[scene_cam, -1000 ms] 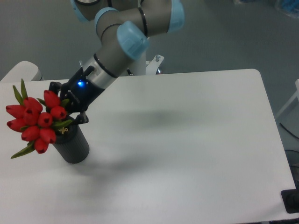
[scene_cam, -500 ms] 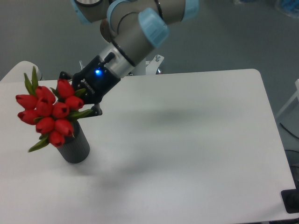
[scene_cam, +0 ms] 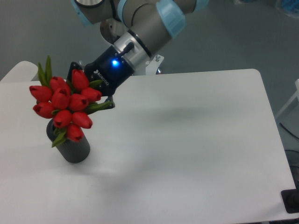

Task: Pick up the flowers from the vase
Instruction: 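Lift the gripped tulips up out of the black vase, then carry the tulip bouquet away from the vase and hold it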

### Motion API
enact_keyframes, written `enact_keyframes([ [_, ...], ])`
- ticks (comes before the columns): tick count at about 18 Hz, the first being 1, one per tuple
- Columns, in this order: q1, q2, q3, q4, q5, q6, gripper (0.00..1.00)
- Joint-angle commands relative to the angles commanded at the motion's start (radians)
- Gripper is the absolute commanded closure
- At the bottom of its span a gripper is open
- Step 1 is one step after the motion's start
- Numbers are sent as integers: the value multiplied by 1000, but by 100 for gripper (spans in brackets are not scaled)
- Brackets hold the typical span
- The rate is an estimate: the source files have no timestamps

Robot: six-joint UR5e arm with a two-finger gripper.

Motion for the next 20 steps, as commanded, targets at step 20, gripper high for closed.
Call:
enact_keyframes([
  [20,80,-166,264,-2,299,73,90],
])
